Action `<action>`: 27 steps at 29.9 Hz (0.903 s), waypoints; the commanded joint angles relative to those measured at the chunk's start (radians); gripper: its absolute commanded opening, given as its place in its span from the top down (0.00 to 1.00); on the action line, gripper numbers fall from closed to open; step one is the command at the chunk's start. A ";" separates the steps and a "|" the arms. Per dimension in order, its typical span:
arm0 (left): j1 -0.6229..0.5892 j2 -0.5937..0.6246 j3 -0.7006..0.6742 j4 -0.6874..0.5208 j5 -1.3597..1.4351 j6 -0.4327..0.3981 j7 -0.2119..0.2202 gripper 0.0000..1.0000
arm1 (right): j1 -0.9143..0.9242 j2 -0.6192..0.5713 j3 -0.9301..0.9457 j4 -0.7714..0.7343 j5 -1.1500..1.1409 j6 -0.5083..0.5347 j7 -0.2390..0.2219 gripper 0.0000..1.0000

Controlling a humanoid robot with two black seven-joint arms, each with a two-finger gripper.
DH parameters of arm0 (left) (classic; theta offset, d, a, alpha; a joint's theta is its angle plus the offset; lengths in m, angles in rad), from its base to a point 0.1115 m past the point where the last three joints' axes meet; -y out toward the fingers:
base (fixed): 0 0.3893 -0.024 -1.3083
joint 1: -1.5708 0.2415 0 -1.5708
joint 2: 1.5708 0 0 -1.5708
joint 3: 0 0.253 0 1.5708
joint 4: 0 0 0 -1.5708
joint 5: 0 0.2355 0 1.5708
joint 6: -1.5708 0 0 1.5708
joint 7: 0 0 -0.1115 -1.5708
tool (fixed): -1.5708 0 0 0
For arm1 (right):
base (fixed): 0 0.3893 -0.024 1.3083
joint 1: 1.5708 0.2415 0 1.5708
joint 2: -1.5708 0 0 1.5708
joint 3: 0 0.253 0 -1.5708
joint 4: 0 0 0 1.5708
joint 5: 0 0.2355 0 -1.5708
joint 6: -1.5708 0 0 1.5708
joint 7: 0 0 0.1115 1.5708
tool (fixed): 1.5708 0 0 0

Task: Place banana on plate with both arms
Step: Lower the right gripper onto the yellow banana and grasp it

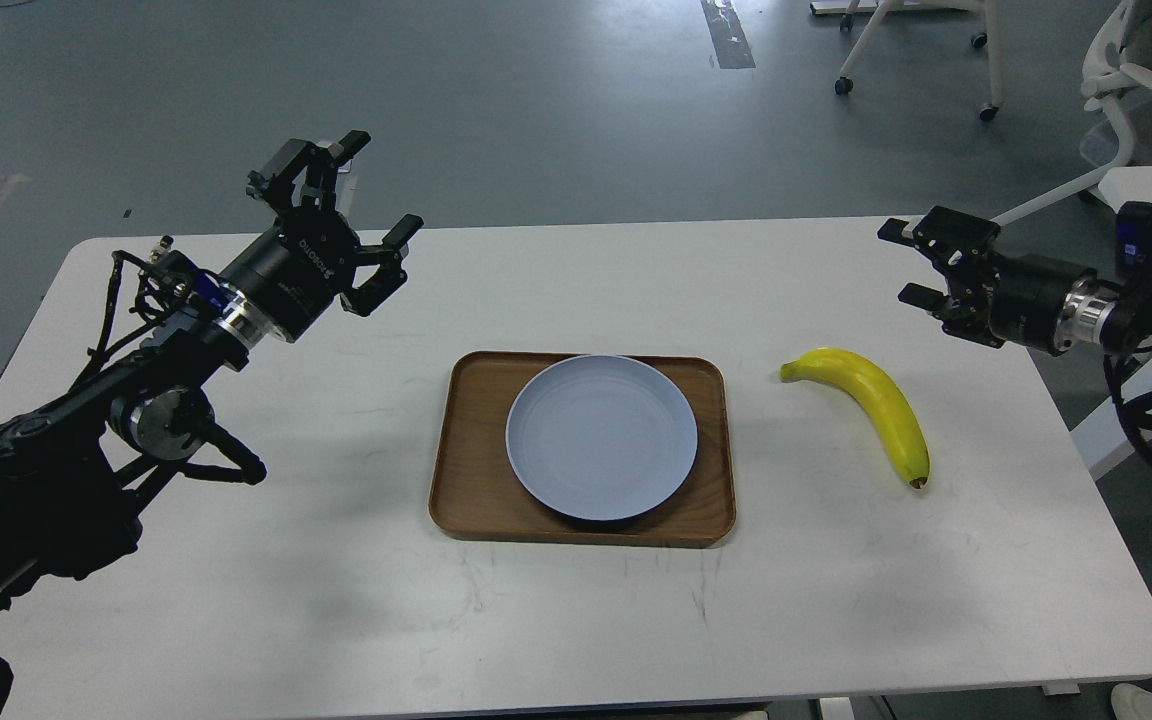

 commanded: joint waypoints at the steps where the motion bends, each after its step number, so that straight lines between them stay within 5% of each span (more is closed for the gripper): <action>1: -0.001 -0.003 0.003 -0.001 0.031 0.000 0.000 0.02 | 0.053 -0.031 -0.054 0.013 -0.157 0.000 0.000 0.01; 13: 0.000 0.005 0.000 -0.010 0.047 0.000 0.000 0.02 | 0.113 0.176 -0.413 -0.103 -0.344 -0.001 0.000 0.01; 27: 0.002 0.003 0.000 -0.011 0.048 0.000 0.000 0.02 | 0.108 0.285 -0.498 -0.190 -0.344 -0.014 0.000 0.03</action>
